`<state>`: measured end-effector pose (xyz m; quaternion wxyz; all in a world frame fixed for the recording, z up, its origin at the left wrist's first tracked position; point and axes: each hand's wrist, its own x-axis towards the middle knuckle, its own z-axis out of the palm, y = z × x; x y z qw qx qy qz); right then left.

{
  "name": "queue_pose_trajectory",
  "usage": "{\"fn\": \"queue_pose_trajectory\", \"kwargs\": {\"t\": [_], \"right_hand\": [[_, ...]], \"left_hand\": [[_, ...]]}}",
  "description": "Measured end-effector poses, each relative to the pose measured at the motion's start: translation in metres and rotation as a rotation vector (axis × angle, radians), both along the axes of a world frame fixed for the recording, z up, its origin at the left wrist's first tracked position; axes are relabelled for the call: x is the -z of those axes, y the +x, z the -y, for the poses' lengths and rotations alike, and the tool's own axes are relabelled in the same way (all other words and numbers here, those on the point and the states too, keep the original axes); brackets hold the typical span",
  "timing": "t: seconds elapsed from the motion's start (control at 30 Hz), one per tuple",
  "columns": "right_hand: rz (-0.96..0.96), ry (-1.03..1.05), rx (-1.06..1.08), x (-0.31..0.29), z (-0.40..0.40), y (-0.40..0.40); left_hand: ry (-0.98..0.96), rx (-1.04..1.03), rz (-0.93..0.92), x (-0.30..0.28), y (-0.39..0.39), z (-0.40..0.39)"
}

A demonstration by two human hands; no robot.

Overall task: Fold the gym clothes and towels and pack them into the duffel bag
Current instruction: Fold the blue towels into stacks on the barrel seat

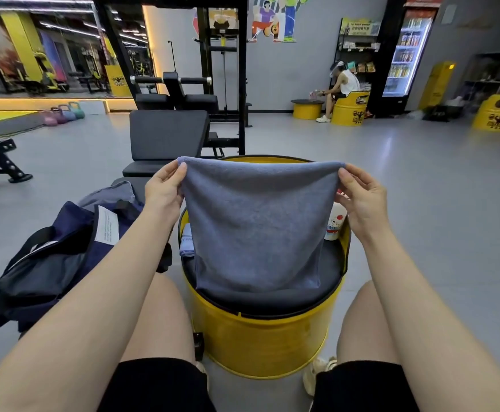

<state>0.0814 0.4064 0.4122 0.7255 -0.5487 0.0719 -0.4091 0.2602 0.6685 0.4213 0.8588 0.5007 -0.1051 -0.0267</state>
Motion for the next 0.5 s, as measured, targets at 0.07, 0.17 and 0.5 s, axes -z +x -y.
{"fn": "queue_pose_trajectory", "kwargs": {"t": [0.07,0.17,0.5], "right_hand": [[0.013,-0.004,-0.001,-0.002,-0.004,-0.004],[0.003,-0.042,0.017,0.002,-0.007,-0.005],[-0.128,-0.111,-0.002,0.02,-0.003,-0.017]], "left_hand": [[-0.022,-0.043,0.005,-0.003,-0.003,0.001],[-0.033,-0.047,0.013,-0.004,-0.008,0.001],[0.244,0.108,0.19,0.022,-0.025,-0.005]]}}
